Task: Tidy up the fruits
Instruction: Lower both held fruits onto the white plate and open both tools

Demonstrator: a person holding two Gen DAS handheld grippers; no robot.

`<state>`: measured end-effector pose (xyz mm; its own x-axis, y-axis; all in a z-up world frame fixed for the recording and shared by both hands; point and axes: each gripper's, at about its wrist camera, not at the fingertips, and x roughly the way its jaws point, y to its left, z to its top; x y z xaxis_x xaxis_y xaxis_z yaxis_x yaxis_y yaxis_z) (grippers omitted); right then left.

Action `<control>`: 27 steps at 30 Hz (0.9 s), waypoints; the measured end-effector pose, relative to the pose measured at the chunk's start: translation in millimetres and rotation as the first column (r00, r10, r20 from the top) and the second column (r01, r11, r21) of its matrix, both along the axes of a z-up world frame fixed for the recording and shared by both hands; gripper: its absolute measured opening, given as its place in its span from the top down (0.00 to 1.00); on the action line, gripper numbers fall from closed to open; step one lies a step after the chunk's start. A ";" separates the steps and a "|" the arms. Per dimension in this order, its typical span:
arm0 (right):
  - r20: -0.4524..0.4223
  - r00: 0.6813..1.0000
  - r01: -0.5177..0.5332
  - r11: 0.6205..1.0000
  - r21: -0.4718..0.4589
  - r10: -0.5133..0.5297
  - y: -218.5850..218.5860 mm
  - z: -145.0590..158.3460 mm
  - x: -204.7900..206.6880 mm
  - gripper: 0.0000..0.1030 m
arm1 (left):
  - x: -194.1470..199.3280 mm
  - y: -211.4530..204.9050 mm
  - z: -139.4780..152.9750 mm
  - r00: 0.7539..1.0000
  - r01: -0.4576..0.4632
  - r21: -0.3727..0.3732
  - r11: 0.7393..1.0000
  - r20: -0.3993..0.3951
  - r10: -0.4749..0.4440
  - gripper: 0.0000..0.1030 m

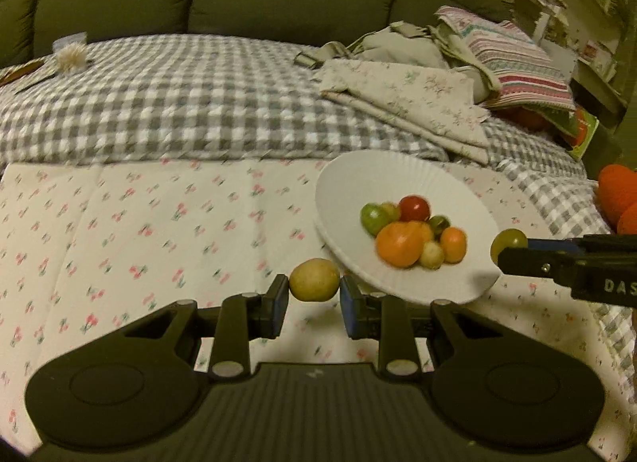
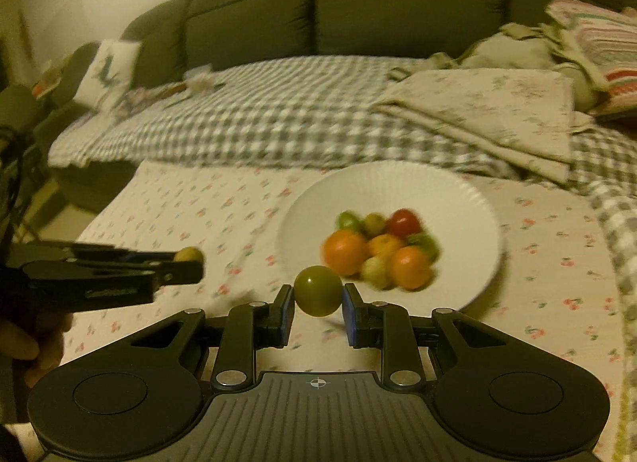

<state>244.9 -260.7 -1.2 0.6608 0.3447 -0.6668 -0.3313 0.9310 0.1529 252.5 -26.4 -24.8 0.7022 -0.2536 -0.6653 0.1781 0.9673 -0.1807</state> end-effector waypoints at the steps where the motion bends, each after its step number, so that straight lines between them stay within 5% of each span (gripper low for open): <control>1: 0.001 1.000 0.021 1.000 0.004 -0.021 -6.2 0.5 3.2 0.76 | 4.5 -4.1 1.4 1.000 0.010 -0.001 1.000 0.008 -0.010 0.75; 12: -0.064 0.980 0.192 0.981 0.033 -0.190 -57.5 -18.0 38.4 0.76 | 50.3 -33.9 -11.9 0.998 0.064 0.000 0.998 -0.005 -0.064 0.75; 27: -0.104 0.976 0.194 0.981 0.023 -0.190 -55.3 -41.2 70.9 0.76 | 82.2 -40.3 -27.2 0.995 0.099 -0.006 0.995 -0.014 -0.099 0.74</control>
<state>315.7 -316.0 -42.4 0.6463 0.2404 -0.7242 -0.1280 0.9698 0.2076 334.7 -66.7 -51.9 0.6644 -0.3249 -0.6731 0.2699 0.9441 -0.1892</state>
